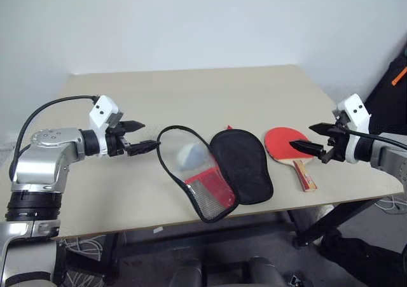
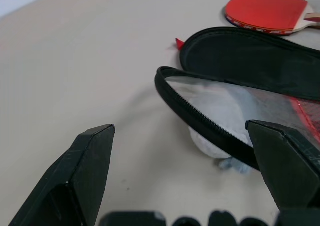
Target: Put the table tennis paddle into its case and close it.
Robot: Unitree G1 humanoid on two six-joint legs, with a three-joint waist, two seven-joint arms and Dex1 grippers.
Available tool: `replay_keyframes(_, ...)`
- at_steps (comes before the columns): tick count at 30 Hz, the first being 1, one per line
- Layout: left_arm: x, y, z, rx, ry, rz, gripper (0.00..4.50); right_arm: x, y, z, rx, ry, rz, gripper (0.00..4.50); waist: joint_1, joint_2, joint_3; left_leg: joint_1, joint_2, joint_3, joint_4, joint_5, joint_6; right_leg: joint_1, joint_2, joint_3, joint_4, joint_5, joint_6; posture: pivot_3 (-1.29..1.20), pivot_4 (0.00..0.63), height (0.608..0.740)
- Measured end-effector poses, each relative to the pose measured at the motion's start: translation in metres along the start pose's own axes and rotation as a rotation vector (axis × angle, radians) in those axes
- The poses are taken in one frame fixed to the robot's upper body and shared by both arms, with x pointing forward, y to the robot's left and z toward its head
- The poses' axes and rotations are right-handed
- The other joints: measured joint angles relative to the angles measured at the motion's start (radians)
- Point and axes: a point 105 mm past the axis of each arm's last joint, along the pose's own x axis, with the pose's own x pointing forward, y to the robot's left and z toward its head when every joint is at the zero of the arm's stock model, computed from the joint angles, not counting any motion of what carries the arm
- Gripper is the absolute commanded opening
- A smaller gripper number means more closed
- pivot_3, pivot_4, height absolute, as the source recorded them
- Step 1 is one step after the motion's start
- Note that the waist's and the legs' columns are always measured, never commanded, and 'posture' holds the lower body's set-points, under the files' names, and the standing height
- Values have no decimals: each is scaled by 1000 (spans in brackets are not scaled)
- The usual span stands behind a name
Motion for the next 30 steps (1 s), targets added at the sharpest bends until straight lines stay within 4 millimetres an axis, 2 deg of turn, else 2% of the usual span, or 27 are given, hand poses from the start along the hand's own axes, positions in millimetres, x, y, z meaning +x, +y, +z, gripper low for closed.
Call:
replay_keyframes(8,5,-1,-3,-10,2,-21,4470,-4,1,-2,15,0,-17,4500,0,0,0,0,0,0,1,0,0,0,0,0,0,0,0,0,0,740)
replay_keyframes(15,4,-11,-10,-15,23,-59,4470,-4,4,-5,25,13,-12,4500,0,0,0,0,0,0,1,0,0,0,0,0,0,0,0,0,0,740)
replay_keyframes(30,-16,-28,-12,-34,38,-75,4470,6,13,-13,31,67,59,4500,0,-1,0,0,0,0,1,0,0,0,0,0,0,0,0,0,0,740)
